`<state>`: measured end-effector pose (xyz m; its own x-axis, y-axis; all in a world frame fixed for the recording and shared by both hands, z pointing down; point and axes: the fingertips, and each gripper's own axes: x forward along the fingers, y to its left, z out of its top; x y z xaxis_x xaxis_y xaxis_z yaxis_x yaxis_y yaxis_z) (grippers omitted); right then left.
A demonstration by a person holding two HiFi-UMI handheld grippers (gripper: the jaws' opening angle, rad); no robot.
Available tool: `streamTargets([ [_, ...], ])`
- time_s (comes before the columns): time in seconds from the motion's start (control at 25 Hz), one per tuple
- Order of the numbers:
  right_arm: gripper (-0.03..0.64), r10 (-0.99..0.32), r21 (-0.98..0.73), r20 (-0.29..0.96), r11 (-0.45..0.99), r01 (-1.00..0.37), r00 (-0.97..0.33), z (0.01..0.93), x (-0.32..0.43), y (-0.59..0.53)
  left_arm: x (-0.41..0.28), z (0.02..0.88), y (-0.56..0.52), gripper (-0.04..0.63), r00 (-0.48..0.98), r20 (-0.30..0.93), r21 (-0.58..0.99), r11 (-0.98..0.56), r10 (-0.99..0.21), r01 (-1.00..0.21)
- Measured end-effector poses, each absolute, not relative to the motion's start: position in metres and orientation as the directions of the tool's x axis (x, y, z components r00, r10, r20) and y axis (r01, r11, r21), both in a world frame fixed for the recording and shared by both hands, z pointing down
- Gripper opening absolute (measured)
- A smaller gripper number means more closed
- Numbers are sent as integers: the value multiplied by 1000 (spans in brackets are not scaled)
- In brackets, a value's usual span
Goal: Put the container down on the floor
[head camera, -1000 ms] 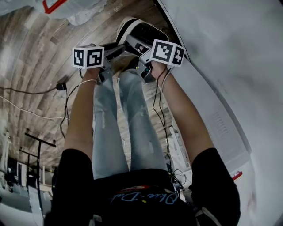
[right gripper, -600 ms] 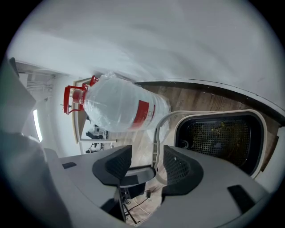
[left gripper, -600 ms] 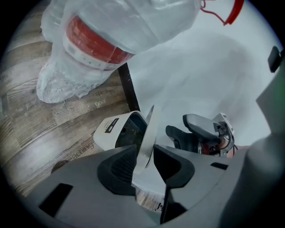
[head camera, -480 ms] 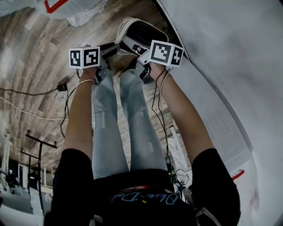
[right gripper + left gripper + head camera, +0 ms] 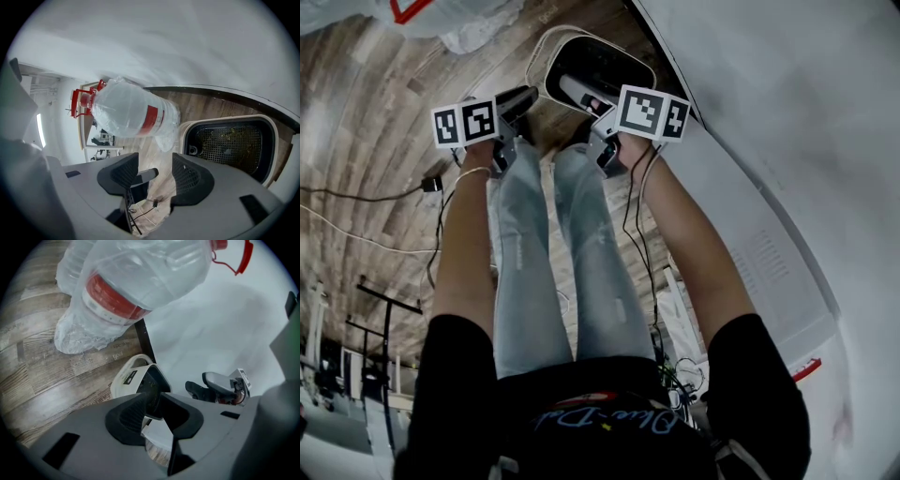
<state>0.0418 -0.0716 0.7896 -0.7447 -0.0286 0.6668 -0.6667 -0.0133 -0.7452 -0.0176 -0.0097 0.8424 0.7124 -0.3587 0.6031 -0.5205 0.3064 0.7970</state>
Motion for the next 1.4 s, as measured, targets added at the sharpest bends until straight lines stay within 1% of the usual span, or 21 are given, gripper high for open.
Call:
streamTargets([
  [0.16, 193, -42, -745, 667, -24, -667, -744, 786, 41, -74, -26, 837, -15, 84, 696, 600, 800, 301, -395, -519],
  [0.36, 193, -57, -740, 673, -27, -672, -738, 782, 46, -73, -14, 829, -18, 78, 705, 585, 811, 274, -401, -517],
  [0.64, 188, -61, -744, 668, -34, -667, -742, 771, 50, -69, -7, 811, -21, 37, 712, 562, 826, 244, -421, -508],
  [0.68, 170, -66, -743, 669, -28, -668, -741, 767, 51, -68, -6, 807, -20, 29, 713, 558, 829, 242, -423, -505],
  [0.8, 65, -95, -734, 678, -18, -679, -729, 756, 54, -67, -3, 791, -20, 15, 720, 538, 841, 228, -438, -490],
  [0.88, 14, -130, -726, 685, -37, -687, -717, 748, 58, -69, -4, 781, -21, 12, 719, 533, 843, 212, -445, -494],
  [1.0, 0, -197, -715, 694, -83, -694, -692, 734, 65, -72, -7, 764, -21, 12, 705, 538, 837, 191, -462, -513],
  [1.08, 0, -237, -699, 706, -85, -710, -668, 723, 71, -74, -8, 750, -24, 12, 702, 527, 840, 167, -478, -517],
  [1.16, 0, -262, -689, 709, -59, -722, -655, 709, 75, -74, -5, 734, -25, 12, 708, 510, 845, 134, -488, -517],
  [1.32, 0, -288, -672, 701, 39, -740, -652, 675, 80, -72, 8, 702, -18, 12, 738, 499, 836, 27, -454, -548],
  [1.4, -2, -309, -659, 701, 64, -749, -643, 658, 85, -71, 9, 685, -17, 12, 738, 492, 830, -7, -461, -557],
])
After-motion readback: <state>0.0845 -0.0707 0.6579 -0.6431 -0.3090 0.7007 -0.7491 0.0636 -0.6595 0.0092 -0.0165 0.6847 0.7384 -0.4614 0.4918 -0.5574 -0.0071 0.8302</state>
